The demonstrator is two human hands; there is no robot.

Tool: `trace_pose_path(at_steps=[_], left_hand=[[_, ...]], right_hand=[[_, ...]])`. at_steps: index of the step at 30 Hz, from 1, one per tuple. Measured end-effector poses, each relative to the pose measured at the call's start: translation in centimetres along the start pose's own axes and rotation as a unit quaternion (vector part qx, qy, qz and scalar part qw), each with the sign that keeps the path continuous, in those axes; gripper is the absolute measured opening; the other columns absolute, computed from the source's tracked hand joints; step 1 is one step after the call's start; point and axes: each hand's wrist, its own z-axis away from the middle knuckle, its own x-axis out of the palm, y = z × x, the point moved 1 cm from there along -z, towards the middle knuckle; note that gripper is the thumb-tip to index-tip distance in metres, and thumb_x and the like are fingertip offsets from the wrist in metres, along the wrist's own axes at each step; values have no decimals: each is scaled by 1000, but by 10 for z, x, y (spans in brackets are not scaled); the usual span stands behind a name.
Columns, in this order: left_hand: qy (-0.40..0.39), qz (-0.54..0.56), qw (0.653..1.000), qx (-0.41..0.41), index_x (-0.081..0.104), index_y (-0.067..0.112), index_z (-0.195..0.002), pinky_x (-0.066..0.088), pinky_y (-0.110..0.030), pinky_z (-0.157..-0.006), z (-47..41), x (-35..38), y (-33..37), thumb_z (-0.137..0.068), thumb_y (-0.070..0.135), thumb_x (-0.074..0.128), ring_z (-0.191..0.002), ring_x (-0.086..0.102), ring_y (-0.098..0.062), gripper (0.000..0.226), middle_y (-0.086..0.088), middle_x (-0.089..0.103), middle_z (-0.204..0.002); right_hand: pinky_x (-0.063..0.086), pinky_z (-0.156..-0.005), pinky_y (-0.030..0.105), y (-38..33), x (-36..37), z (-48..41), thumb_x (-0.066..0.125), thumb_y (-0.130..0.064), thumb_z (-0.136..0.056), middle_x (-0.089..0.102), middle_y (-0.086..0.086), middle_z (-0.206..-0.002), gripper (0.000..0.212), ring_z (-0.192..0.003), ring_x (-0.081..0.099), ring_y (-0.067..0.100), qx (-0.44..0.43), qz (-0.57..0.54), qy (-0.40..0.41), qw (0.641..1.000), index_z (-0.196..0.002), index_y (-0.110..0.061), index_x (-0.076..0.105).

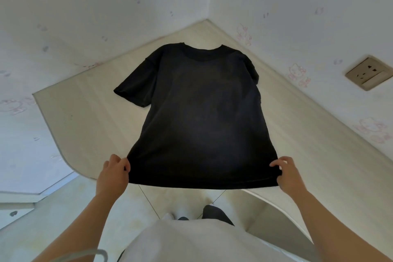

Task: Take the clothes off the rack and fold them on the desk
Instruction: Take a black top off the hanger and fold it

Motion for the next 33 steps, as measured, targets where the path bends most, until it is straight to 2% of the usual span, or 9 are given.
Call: trace_pose_path(at_steps=[3, 6, 9, 13, 17, 23, 30, 31, 33], left_hand=[[-28, -12, 1000, -8, 55, 17, -81, 41, -30, -66, -3, 1, -1, -84, 1, 47, -85, 46, -22, 18, 1, 50, -91], [-46, -42, 998, -33, 63, 12, -78, 45, -34, -74, -9, -3, -1, -89, 12, 42, -82, 45, -22, 24, -1, 50, -91], [-21, 19, 998, -54, 65, 7, -76, 46, -37, -77, -15, -9, -1, -91, 14, 41, -84, 49, -23, 28, -4, 50, -95], [4, 93, 994, -49, 64, 12, -99, 47, -36, -82, -39, -20, -4, -95, 15, 45, -93, 54, -23, 20, -6, 55, -110], [-38, 142, 988, -40, 54, 14, -125, 47, -39, -97, -73, -23, 18, -97, 16, 49, -112, 54, -26, 29, -9, 52, -128], [-32, 332, 925, -182, 35, 11, -143, 43, -43, -102, -139, -29, 56, -95, 18, 51, -121, 49, -30, 52, -12, 38, -143], [136, 554, 755, -323, 6, 16, -151, 39, -41, -104, -227, -38, 72, -87, 14, 68, -127, 49, -31, 90, -14, 48, -140], [151, 543, 751, -343, 9, 15, -150, 41, -42, -103, -239, -39, 69, -85, 16, 71, -124, 50, -33, 90, -15, 50, -137], [152, 475, 784, -370, 31, 6, -142, 46, -46, -100, -263, -38, 59, -86, 19, 69, -117, 55, -36, 69, -17, 55, -128]], right_hand=[[46, -87, 34, -12, -2, -8, 51, 9, -78, 30, 6, -146, 42, -126, 39, 30, 41, 55, -81, 994, -108, -18, 60], [33, -108, 41, -26, -10, -13, 49, 0, -84, 14, 3, -157, 46, -143, 16, 29, 72, 140, -163, 974, -124, -22, 54], [30, -110, 42, -45, -20, -18, 43, 1, -89, 12, 2, -158, 48, -144, 13, 29, 75, 204, -168, 962, -131, -21, 51], [32, -110, 35, -87, -21, -34, 44, 8, -88, 34, 10, -148, 42, -134, 36, 29, 18, 78, -80, 994, -124, -10, 56], [36, -106, 30, -144, -11, -58, 48, 1, -92, 45, 7, -139, 33, -125, 47, 24, -33, 24, -86, 995, -123, -11, 56], [41, -103, 29, -224, 10, -114, 47, -7, -95, 42, -5, -142, 38, -128, 43, 14, -154, 24, -123, 980, -131, -19, 52], [24, -115, 36, -287, 25, -210, 39, -24, -103, 23, -5, -158, 44, -146, 16, 14, -264, 61, -101, 957, -146, -32, 36], [22, -116, 37, -293, 28, -222, 37, -28, -104, 18, -5, -159, 45, -148, 12, 15, -278, 78, -105, 952, -148, -34, 31], [17, -117, 38, -305, 37, -247, 32, -37, -104, 7, -6, -162, 48, -149, 3, 17, -312, 115, -120, 936, -150, -40, 20]])
